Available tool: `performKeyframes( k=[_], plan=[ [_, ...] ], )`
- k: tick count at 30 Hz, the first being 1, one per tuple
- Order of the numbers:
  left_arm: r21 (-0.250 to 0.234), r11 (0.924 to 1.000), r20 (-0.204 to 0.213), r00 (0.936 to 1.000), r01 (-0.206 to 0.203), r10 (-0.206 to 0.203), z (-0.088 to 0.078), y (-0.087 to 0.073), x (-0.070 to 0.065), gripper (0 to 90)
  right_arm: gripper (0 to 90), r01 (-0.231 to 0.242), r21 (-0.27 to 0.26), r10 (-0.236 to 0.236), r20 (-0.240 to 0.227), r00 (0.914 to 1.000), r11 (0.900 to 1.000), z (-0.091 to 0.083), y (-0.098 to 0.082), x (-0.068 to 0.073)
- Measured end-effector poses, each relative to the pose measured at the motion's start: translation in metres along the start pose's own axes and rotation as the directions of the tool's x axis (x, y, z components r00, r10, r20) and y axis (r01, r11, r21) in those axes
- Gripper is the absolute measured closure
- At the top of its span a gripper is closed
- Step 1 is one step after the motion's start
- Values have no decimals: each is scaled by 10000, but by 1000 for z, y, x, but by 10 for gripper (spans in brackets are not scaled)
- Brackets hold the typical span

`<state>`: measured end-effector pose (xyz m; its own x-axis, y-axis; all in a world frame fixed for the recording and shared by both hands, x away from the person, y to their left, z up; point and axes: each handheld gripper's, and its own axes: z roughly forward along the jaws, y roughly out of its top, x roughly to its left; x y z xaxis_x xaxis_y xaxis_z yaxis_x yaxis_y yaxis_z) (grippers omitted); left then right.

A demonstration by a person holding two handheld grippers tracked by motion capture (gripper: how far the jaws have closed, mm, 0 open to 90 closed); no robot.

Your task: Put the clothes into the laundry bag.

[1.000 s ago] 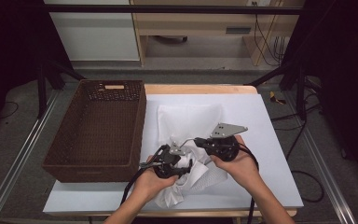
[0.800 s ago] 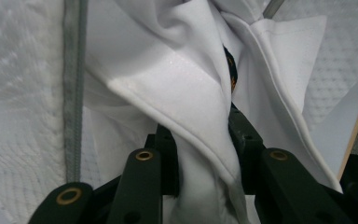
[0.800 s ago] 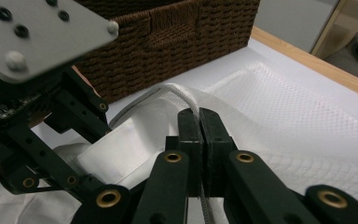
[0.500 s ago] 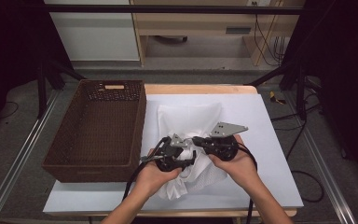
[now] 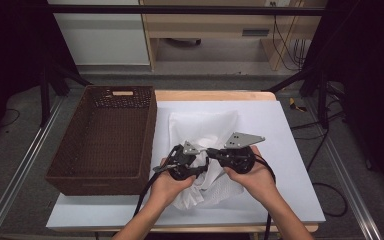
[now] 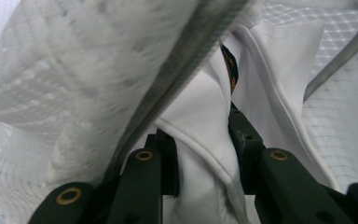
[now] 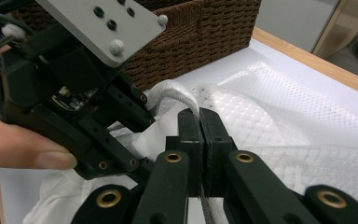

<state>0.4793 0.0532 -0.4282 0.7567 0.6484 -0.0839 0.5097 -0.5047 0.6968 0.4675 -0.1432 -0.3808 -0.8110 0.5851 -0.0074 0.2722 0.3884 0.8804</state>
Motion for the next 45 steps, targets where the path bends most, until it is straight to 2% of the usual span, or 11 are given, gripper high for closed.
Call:
performKeyframes(
  k=[4, 13, 23, 28, 32, 39, 42, 45],
  plan=[
    [15, 10000, -163, 9999, 9, -8, 0, -1, 3, 696, 890, 20, 46, -20, 27, 10000, 10000, 0, 0, -1],
    [-308, 9993, 136, 9997, -201, 205, -9, 5, -6, 695, 890, -213, 24, 212, 120, 9997, 9998, 5, -6, -5],
    [-491, 9985, -79, 9997, -249, 245, -5, 11, -5, 695, 890, -195, -125, 197, 112, 9997, 9997, 6, -5, -4],
    [-655, 9978, -192, 9998, -113, 101, 3, 13, -4, 695, 890, -183, -125, 184, 84, 9998, 9998, 6, -5, -4],
    [-736, 9966, -512, 9981, -372, 335, 6, 13, -2, 694, 890, -170, -149, 171, 71, 9998, 9997, 6, -5, -3],
    [-935, 9955, -395, 9992, -143, 107, 8, 12, -1, 695, 890, -185, -124, 185, 50, 9998, 9998, 7, -9, -2],
    [-1059, 9940, -476, 9986, -273, 223, 6, 14, -4, 695, 890, -318, -209, 319, 30, 9995, 9993, 7, -12, -3],
    [-1063, 9941, -459, 9988, -231, 182, 8, 15, -3, 695, 891, -353, -303, 354, 31, 9994, 9989, 7, -13, -3]
  ],
)
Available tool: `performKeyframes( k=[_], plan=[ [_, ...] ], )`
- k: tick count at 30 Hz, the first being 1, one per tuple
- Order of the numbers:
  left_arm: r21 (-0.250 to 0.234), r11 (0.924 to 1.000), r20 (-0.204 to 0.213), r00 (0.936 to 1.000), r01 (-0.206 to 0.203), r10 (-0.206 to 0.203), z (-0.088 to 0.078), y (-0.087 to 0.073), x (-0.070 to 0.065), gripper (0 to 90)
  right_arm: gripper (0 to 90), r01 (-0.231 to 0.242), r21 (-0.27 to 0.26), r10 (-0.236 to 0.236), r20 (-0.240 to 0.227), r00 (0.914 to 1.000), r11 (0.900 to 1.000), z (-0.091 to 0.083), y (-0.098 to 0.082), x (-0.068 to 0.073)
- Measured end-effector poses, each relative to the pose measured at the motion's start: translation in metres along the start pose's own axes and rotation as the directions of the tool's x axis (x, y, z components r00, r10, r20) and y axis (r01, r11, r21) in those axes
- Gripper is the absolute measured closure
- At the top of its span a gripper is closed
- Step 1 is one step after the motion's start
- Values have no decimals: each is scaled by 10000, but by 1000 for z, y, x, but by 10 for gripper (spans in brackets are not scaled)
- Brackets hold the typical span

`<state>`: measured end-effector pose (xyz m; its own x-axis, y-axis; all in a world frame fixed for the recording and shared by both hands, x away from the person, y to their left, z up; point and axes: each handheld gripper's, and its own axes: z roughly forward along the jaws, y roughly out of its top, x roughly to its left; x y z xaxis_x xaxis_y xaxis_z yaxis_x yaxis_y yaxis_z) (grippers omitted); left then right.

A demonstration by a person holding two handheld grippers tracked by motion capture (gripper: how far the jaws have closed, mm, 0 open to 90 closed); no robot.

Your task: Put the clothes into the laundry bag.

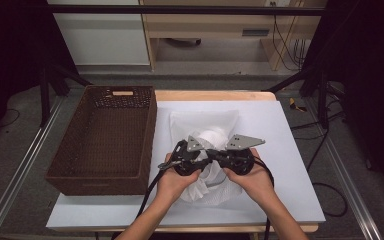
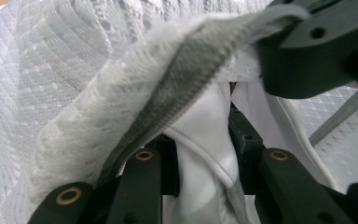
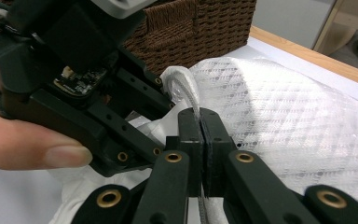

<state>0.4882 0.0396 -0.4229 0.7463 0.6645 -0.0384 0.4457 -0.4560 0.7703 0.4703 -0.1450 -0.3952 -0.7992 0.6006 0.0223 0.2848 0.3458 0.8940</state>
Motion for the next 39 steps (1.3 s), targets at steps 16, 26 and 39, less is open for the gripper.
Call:
performKeyframes(
  k=[16, 26, 39],
  plan=[
    [-134, 9999, -307, 9995, -76, 72, 20, -5, 9, 693, 890, 12, 36, -12, 17, 10000, 10000, -1, -5, -1],
    [-262, 9992, -278, 9992, -290, 283, 29, -9, 11, 689, 891, -98, -61, 99, 253, 9996, 9999, 1, -14, -3],
    [-230, 9985, -551, 9973, -502, 489, 38, -11, 9, 665, 891, -160, -80, 162, 373, 9992, 9998, 2, -17, -5]
  ],
)
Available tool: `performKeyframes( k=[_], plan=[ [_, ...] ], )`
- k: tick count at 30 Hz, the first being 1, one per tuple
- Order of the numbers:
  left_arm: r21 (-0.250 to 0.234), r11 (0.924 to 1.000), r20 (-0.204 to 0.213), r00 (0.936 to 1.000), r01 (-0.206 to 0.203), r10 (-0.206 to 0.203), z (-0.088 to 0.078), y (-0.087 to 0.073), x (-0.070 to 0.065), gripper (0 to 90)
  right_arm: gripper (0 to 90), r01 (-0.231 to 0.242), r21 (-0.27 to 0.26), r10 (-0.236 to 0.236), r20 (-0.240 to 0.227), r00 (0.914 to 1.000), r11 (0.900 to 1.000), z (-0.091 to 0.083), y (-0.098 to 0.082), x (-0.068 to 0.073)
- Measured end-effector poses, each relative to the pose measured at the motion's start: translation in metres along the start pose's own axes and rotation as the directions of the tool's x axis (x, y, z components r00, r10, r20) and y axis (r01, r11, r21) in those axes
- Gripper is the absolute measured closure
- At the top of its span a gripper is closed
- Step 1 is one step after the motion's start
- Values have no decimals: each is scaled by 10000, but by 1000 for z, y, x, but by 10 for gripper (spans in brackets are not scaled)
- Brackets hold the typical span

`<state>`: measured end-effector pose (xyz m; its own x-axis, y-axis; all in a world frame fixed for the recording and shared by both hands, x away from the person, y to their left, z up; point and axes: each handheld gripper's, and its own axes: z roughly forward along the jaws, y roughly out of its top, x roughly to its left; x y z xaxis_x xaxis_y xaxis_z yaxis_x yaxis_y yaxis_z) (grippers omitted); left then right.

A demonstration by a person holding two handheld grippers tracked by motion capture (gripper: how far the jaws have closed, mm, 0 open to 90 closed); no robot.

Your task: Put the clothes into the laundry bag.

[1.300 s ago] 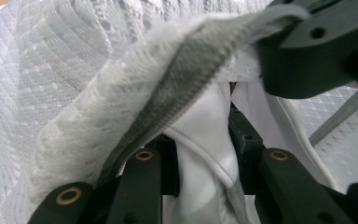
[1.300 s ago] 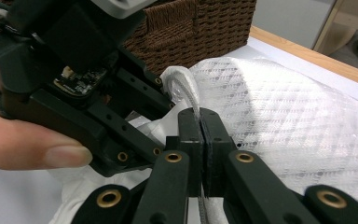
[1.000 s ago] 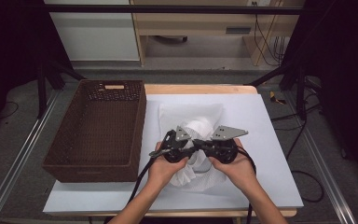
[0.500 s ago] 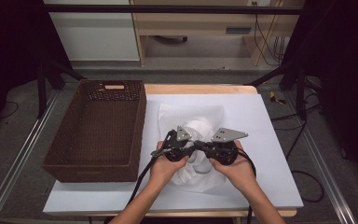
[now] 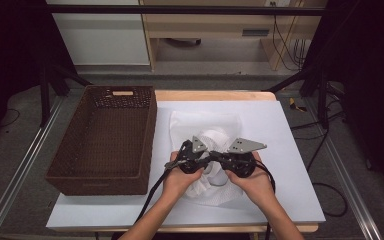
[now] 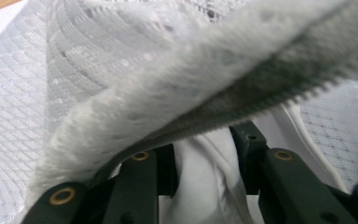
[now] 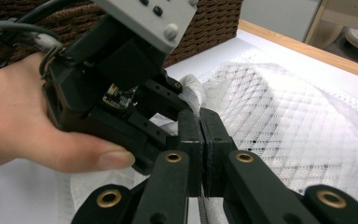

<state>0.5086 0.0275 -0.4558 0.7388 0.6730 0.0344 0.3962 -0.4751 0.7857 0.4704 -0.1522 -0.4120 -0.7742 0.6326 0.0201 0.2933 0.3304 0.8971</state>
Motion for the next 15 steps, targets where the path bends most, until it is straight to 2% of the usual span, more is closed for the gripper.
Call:
performKeyframes(
  k=[4, 7, 11, 15],
  plan=[
    [-203, 9995, -155, 9996, -234, 231, 0, 0, -3, 590, 891, -85, -54, 85, 31, 10000, 9999, 1, -1, -2],
    [-518, 9983, -118, 9995, -283, 277, -3, 0, -6, 511, 891, -149, -30, 149, 53, 9999, 9999, 1, -3, -4],
    [-1017, 9940, -119, 9992, -400, 390, -12, 1, -8, 450, 891, -273, -76, 273, 114, 9996, 9996, 0, -5, -7],
    [-1263, 9904, -1, 9984, -560, 564, -25, 1, -12, 412, 891, -367, -201, 370, 149, 9992, 9991, -3, -4, -9]
  ],
)
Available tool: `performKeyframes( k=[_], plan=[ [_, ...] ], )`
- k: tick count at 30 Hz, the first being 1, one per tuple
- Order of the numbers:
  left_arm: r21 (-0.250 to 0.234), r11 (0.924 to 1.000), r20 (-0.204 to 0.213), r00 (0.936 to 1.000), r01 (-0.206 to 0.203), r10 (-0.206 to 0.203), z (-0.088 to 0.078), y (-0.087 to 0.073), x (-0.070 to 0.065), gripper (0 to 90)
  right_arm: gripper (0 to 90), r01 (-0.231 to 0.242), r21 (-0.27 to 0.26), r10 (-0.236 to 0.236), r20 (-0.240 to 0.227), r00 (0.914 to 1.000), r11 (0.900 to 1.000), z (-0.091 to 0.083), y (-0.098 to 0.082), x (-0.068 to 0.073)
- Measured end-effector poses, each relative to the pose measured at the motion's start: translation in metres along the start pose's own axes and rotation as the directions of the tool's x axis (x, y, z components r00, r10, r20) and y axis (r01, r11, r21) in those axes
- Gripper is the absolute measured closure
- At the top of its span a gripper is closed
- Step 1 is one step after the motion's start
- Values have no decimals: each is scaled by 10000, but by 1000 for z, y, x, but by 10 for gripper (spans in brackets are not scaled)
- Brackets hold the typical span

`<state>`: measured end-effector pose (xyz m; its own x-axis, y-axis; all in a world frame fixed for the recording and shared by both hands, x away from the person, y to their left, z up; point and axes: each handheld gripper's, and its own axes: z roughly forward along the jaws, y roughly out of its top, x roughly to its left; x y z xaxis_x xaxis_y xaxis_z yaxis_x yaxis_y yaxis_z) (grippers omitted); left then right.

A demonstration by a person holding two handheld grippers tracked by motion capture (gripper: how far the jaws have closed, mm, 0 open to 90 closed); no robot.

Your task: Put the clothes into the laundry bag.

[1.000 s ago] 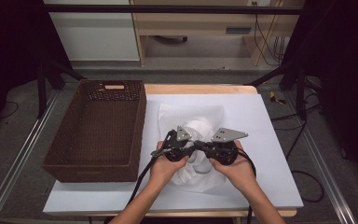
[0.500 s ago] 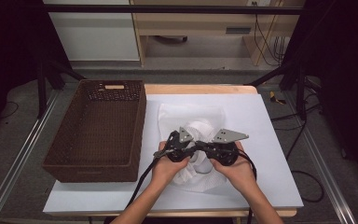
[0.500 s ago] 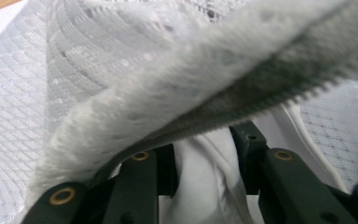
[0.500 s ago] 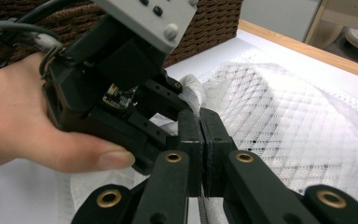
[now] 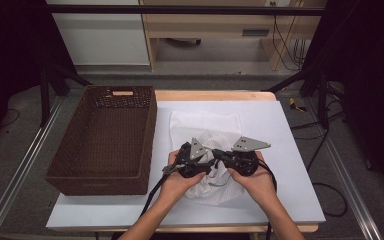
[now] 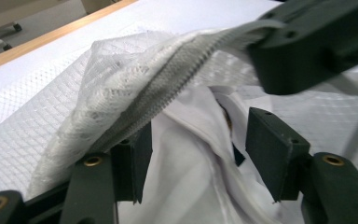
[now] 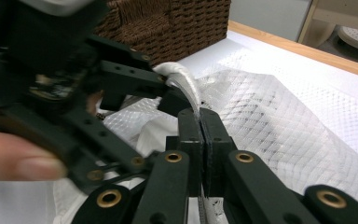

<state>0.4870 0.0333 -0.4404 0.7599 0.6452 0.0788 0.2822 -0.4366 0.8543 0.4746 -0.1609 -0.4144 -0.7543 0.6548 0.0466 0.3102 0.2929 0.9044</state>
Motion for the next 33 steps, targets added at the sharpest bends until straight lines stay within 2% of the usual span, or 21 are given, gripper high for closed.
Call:
performKeyframes(
  k=[6, 15, 21, 24, 27, 30, 33],
  plan=[
    [-222, 9997, 140, 9998, -127, 130, -20, 1, -6, 393, 891, -87, -151, 88, 20, 10000, 9998, -2, 1, -1],
    [-539, 9985, 270, 9996, -23, 38, -54, -2, -13, 378, 892, -63, -200, 66, 145, 9999, 9998, -5, 0, -2],
    [-603, 9982, 159, 9999, 42, -32, -71, -1, -12, 375, 891, 26, -164, -24, 137, 9999, 9999, -4, 0, 1],
    [-610, 9981, 23, 9999, 106, -105, -80, -1, -11, 377, 891, 63, -151, -61, 137, 9999, 9999, -4, 0, 3],
    [-498, 9987, 194, 9998, 111, -102, -85, -2, -11, 407, 891, 113, -137, -111, 128, 9999, 9998, -4, -1, 5],
    [-424, 9991, 197, 9998, 94, -86, -90, -3, -13, 431, 891, 69, -147, -68, 101, 9999, 9999, -5, -3, 7],
    [-295, 9996, 33, 10000, -16, 17, -95, -6, -15, 461, 891, 106, -107, -106, 72, 9999, 9999, -5, -6, 8]
  ],
)
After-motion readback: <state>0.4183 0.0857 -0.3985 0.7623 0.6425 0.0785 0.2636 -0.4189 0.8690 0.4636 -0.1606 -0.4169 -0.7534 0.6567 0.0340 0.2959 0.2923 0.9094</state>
